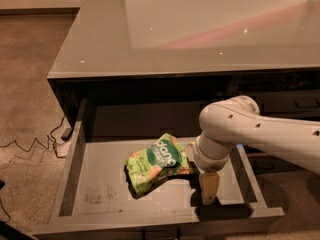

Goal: Open top drawer

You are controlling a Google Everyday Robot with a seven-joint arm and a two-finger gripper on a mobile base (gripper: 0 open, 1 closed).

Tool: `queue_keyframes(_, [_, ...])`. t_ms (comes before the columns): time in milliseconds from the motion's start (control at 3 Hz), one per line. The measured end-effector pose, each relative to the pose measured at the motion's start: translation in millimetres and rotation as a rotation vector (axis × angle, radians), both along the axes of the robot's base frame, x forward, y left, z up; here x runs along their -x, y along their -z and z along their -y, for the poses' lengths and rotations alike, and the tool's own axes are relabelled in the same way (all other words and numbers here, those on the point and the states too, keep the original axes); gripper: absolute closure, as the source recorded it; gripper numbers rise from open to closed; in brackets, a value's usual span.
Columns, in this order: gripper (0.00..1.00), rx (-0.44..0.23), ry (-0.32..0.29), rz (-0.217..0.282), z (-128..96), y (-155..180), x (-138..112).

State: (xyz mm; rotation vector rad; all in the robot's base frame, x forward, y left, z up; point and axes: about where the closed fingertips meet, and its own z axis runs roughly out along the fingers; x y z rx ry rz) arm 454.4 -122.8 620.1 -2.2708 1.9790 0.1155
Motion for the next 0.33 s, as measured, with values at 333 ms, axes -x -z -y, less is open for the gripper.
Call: queue_keyframes(333, [0.00,0.000,0.000,0.000,0.0,0.0,0.0])
